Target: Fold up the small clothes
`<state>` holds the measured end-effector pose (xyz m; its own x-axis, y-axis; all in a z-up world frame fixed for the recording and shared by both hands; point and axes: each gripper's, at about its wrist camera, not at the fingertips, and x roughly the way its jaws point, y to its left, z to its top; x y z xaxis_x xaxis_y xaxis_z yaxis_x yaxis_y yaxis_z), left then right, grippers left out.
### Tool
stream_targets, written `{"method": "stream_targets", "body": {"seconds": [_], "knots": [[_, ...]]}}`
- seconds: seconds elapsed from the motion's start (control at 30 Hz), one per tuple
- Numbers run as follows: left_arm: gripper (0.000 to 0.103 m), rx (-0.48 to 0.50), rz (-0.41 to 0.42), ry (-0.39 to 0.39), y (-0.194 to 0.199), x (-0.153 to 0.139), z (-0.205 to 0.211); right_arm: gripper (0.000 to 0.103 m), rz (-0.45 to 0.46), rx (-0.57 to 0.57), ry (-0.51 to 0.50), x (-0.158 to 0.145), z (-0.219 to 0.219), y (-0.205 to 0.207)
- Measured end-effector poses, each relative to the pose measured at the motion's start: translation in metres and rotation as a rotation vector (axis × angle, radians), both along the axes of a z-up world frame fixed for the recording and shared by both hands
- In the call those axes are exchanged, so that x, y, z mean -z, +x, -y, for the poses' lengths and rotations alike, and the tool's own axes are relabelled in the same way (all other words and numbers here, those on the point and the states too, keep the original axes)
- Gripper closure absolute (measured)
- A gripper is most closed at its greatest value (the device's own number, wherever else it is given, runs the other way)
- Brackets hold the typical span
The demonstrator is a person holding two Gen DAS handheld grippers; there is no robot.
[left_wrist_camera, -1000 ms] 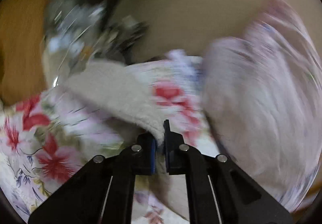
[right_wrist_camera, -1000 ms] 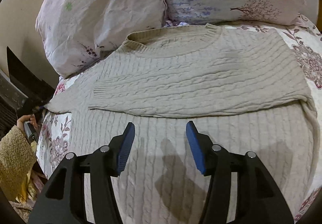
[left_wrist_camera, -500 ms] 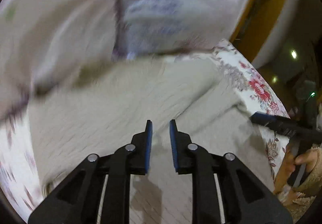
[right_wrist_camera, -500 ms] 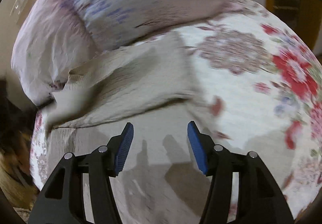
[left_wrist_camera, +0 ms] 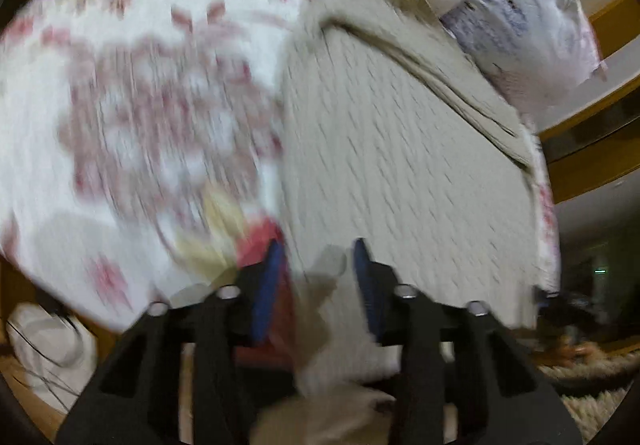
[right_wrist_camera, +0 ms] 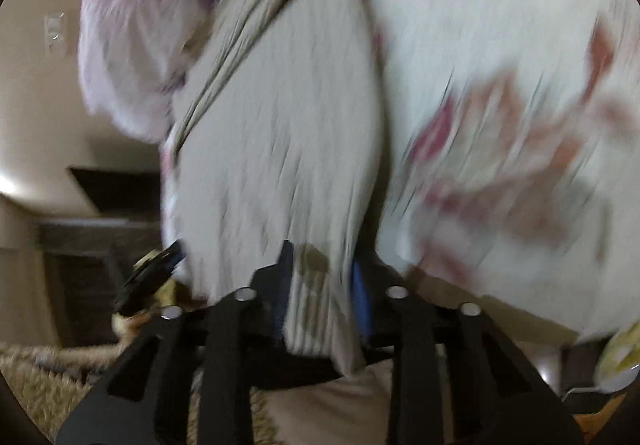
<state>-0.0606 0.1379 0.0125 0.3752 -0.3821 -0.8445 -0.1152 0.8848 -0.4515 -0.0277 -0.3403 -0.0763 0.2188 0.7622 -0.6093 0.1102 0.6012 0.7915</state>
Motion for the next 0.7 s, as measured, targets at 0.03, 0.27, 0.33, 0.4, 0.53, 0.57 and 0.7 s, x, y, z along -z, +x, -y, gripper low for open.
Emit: {"method": "stream_targets", "body": {"seconds": [0.03, 0.27, 0.33, 0.4, 0.53, 0.57, 0.7], "knots": [[0.075, 0.000, -0.007, -0.015, -0.010, 0.001, 0.000, 0.090, -0.007, -0.024, 0.027, 0.003, -0.009, -0.004], [0.097, 0.033, -0.013, -0.170, -0.007, -0.003, 0.017, 0.095, 0.198, 0.023, 0.086, -0.042, -0.018, 0.043], [0.097, 0.046, 0.045, -0.210, 0.020, -0.017, 0.017, 0.095, 0.298, 0.080, 0.111, -0.065, -0.015, 0.074], [0.097, 0.031, 0.142, -0.233, 0.063, -0.041, 0.005, 0.095, 0.378, 0.148, 0.127, -0.086, -0.011, 0.114], [0.096, -0.032, 0.294, -0.191, 0.156, -0.075, -0.010, 0.095, 0.457, 0.279, 0.096, -0.104, -0.010, 0.195], [0.092, -0.054, 0.312, -0.179, 0.185, -0.079, -0.013, 0.094, 0.454, 0.310, 0.075, -0.104, -0.010, 0.214], [0.030, -0.148, 0.281, -0.090, 0.241, -0.075, -0.029, 0.029, 0.331, 0.408, -0.012, -0.086, -0.009, 0.265]]}}
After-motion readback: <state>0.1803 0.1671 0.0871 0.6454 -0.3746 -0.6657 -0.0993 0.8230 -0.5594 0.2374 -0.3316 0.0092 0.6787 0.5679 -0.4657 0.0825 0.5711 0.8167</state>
